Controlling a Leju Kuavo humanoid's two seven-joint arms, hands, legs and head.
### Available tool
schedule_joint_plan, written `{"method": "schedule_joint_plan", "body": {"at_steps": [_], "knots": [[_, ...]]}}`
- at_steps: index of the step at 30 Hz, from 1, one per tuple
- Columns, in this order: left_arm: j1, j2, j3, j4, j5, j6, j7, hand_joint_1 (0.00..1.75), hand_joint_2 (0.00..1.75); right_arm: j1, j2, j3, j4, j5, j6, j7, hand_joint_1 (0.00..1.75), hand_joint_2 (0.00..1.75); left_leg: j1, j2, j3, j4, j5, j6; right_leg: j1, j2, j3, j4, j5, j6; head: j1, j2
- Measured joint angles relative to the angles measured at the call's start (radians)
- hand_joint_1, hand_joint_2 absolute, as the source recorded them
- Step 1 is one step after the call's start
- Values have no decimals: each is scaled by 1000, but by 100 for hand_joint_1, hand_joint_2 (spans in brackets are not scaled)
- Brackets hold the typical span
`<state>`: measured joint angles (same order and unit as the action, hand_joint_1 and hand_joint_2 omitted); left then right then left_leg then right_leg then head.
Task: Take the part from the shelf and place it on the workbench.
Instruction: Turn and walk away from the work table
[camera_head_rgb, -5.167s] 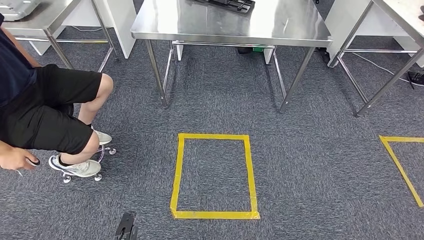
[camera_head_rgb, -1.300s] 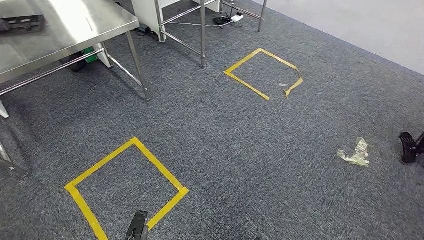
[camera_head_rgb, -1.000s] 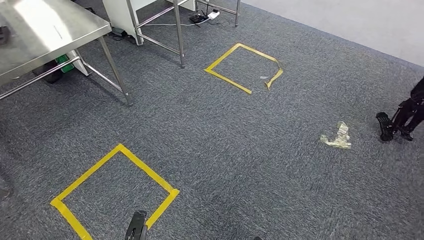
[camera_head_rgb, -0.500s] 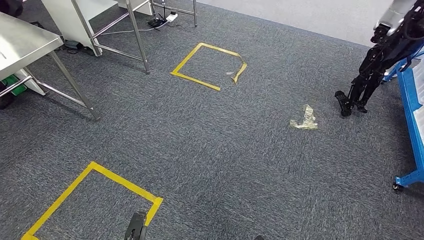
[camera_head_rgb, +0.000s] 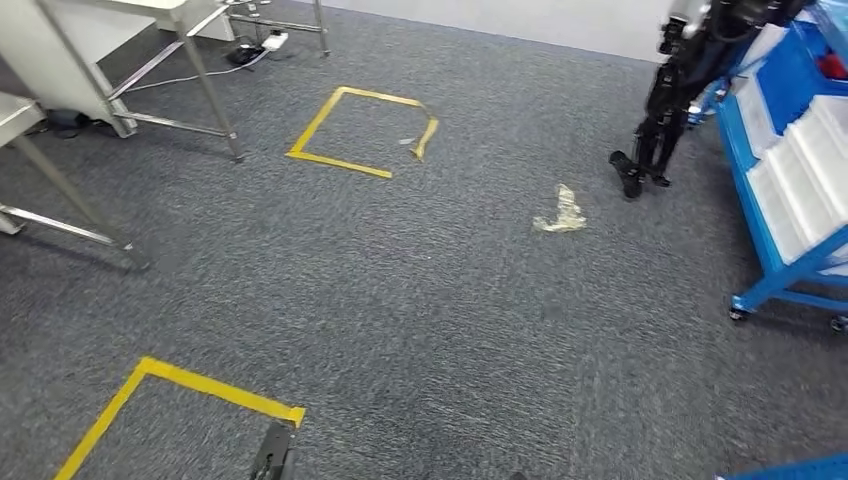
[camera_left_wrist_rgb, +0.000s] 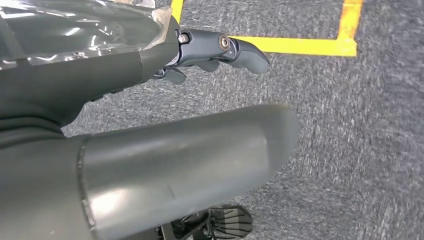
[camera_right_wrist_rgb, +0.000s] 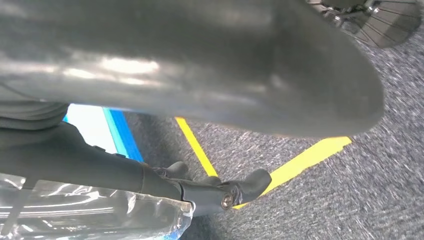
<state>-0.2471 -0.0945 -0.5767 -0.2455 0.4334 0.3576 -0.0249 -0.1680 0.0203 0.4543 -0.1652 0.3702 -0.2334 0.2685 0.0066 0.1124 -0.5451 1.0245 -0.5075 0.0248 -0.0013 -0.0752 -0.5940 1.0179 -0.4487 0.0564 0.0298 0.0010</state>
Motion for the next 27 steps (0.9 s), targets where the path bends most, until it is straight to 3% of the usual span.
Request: {"method": "schedule_joint_plan", "body": {"at_steps": [2,4,6,8,9,10,11,13,15,16,17,19,21,23,24,25,27], "knots": [[-1,0,3,-3,-1,-1,0,0,0,2,-1,0,0,0,0,0,0,0,3,8,7,-1,-6,-11,-6,26,1,-6,5,-13,-2,0],[-3,0,6,-5,-1,-2,0,0,0,2,-2,-1,0,1,0,0,0,0,7,-41,-11,51,-46,-19,-18,51,7,-13,10,-31,-6,0],[0,2,7,-5,-2,-2,1,0,0,0,-2,-2,0,1,0,0,0,0,10,-101,-71,180,-114,-22,-22,78,6,-14,13,-42,-11,0],[5,4,8,-5,-2,-2,1,0,0,1,-2,-3,0,1,0,0,0,0,11,-115,-125,279,-143,-24,-21,106,5,-13,13,-44,-12,0],[6,4,9,-5,-3,-2,2,0,0,2,-1,-4,0,1,0,0,0,0,12,-116,-129,279,-128,-25,-21,121,5,-12,13,-44,-12,0],[7,5,9,-5,-5,-2,2,0,0,4,-1,-5,0,0,0,-1,0,0,16,-119,-114,238,-94,-26,-22,136,6,-10,12,-43,-12,0],[6,6,10,-5,-7,-2,2,0,0,4,-1,-6,0,-1,0,-1,0,0,21,-131,-85,171,-52,-28,-23,151,5,-6,11,-41,-12,0],[6,7,12,-5,-12,-3,2,0,0,3,-2,-7,0,-2,0,-1,0,0,30,-172,-35,55,-4,-31,-22,176,-3,6,8,-30,-12,0],[6,7,14,-5,-12,-4,2,0,0,3,-3,-7,0,-2,0,-1,0,0,26,-189,-24,25,-2,-24,-20,196,-14,8,10,-14,-12,0],[5,7,14,-5,-12,-4,2,0,0,4,-3,-8,0,-2,0,-1,0,0,21,-178,-24,24,1,-15,-21,206,-20,5,13,-6,-12,0],[3,6,15,-6,-12,-2,2,0,0,7,-4,-8,0,-2,0,-1,0,0,19,-167,-23,20,5,-6,-23,203,-25,5,15,0,-12,0],[-1,4,18,-7,-14,1,1,0,0,8,-4,-9,0,-2,0,-2,0,0,17,-143,-19,11,12,13,-22,158,-52,46,-2,4,-9,0],[0,3,23,-8,-22,2,1,0,0,3,-4,-10,0,-2,0,-2,0,0,11,-114,-18,7,12,24,-20,102,-112,167,-52,0,-6,0],[2,4,29,-9,-30,3,2,0,0,2,-4,-12,0,-2,1,-2,0,0,6,-84,-18,7,11,28,-21,88,-168,280,-88,2,-4,0],[2,4,32,-9,-34,3,2,0,0,4,-3,-14,0,-2,2,-3,0,0,5,-72,-18,7,10,27,-21,86,-170,286,-86,7,-4,0],[2,4,35,-9,-39,2,3,0,0,5,-4,-14,0,-2,2,-3,0,0,5,-59,-17,7,8,26,-22,81,-150,252,-71,13,-4,0],[2,4,39,-10,-50,-1,5,0,0,4,-4,-15,0,-1,3,-3,0,0,3,-38,-12,7,4,21,-19,44,-70,110,-24,18,-3,0]]}}
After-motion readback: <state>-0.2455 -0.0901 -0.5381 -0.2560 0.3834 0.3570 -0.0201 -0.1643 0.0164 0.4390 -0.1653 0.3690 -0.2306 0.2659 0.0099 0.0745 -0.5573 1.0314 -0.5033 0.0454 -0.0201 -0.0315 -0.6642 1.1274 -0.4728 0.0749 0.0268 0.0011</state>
